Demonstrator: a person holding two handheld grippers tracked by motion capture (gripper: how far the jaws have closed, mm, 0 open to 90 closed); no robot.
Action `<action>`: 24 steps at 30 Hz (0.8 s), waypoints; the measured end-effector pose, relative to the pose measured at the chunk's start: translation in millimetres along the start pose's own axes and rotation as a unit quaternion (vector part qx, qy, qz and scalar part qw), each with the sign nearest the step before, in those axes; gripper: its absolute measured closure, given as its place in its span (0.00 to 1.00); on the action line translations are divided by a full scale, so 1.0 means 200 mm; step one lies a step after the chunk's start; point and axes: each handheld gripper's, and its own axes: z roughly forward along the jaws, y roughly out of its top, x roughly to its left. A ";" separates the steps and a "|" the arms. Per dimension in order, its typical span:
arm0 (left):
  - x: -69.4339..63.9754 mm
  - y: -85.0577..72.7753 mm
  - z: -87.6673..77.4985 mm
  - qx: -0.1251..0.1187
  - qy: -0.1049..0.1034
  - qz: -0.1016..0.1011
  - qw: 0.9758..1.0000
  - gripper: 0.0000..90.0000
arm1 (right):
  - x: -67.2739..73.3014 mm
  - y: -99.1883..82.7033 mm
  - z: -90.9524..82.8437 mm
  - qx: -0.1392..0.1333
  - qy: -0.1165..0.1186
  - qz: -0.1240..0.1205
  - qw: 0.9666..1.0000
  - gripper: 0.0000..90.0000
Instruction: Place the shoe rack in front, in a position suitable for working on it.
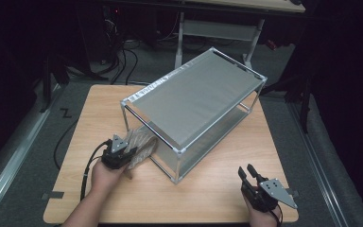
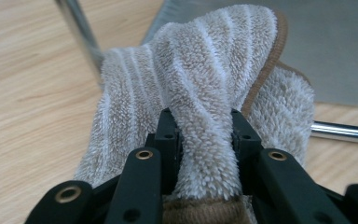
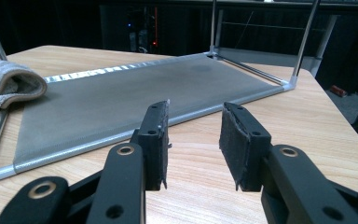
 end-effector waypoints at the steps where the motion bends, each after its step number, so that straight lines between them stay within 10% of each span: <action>1: -0.01 0.00 0.00 -0.002 -0.007 -0.001 1.000 0.78 | 0.00 0.00 0.00 0.000 0.001 0.001 1.000 0.69; 8: -0.21 0.01 -0.02 -0.001 -0.065 0.030 0.997 0.78 | 0.00 0.00 0.01 0.002 0.003 0.001 1.000 0.69; 16: -0.49 0.02 -0.06 -0.006 -0.129 0.072 0.989 0.78 | 0.00 0.00 0.00 0.001 0.003 0.000 1.000 0.69; 24: -0.49 0.01 -0.06 -0.008 -0.125 0.073 0.989 0.78 | 0.00 0.00 0.00 -0.001 0.003 0.001 1.000 0.69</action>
